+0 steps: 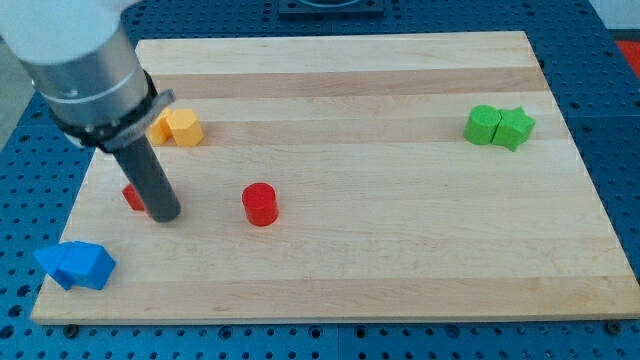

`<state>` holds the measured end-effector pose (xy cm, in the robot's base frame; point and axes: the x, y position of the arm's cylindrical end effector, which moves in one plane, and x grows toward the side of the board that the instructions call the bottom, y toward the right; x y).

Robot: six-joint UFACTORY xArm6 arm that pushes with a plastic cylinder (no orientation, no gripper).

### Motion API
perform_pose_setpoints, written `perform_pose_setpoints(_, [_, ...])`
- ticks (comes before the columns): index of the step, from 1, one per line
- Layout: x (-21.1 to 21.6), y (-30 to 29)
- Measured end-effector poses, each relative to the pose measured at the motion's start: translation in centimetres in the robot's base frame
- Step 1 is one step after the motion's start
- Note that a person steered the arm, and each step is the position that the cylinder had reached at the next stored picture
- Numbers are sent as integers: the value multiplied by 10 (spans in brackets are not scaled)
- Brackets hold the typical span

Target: Move the red star to the left center of the board

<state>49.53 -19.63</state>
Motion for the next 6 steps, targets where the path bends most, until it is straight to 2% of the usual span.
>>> perform_pose_setpoints(1, [-22,-21])
perform_pose_setpoints(3, [6,-13])
perform_pose_setpoints(4, [-6,-34])
perform_pose_setpoints(5, [-46,-37])
perform_pose_setpoints(6, [-63,-38])
